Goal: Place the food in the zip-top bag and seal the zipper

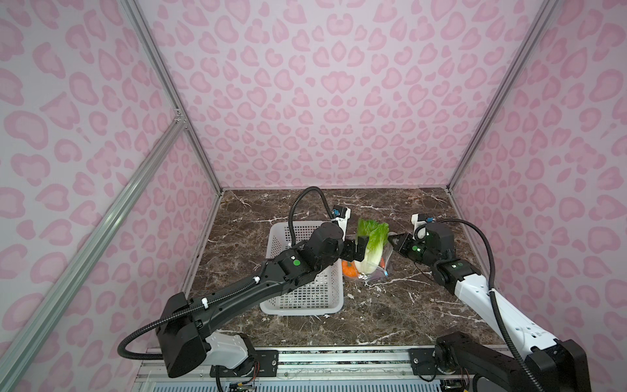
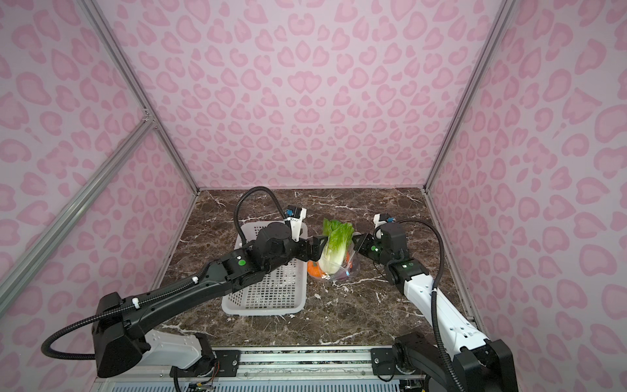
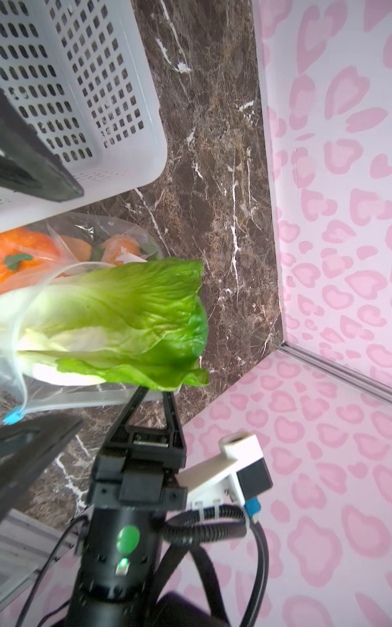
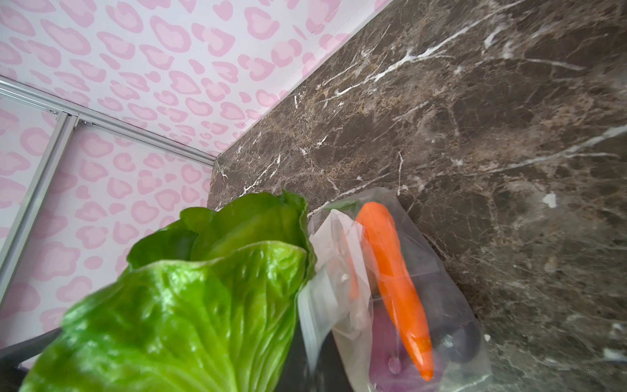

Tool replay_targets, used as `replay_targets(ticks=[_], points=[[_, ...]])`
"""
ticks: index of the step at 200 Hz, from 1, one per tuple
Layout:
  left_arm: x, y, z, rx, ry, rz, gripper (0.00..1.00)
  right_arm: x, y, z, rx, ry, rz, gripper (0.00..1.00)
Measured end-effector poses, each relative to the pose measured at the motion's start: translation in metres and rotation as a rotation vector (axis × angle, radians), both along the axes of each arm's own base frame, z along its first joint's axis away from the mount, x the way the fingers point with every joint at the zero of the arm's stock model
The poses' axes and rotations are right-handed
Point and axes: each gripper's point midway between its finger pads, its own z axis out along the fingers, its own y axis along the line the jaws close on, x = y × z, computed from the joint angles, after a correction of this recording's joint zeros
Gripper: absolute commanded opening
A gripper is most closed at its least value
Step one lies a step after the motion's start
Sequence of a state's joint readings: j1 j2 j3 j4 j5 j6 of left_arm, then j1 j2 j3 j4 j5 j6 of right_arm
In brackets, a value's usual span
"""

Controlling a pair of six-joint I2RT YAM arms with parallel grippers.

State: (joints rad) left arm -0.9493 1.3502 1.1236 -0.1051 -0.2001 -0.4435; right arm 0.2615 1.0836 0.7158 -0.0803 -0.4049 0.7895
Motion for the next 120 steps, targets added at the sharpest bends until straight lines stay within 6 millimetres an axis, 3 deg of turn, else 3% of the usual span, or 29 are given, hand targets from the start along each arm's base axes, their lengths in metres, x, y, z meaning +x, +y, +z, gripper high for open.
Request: replay_targets(ticks=[18,33,79,120], points=[[-0.001,0.01,-0.009,0.003,0.029,0.006,0.62,0.0,0.0,0.0,0.0,-0.001,0.002,0.0],[0.003,0.016,-0.02,0.008,0.076,0.014,0.52,-0.001,0.001,0.002,0.002,-0.006,0.004,0.0],[0.019,0.014,-0.062,0.018,0.293,0.034,0.5,-0.003,0.002,0.004,0.002,-0.021,0.013,0.0],[0.018,-0.008,-0.079,-0.016,0.432,-0.015,0.47,-0.005,0.002,0.01,-0.004,-0.046,0.024,0.0]])
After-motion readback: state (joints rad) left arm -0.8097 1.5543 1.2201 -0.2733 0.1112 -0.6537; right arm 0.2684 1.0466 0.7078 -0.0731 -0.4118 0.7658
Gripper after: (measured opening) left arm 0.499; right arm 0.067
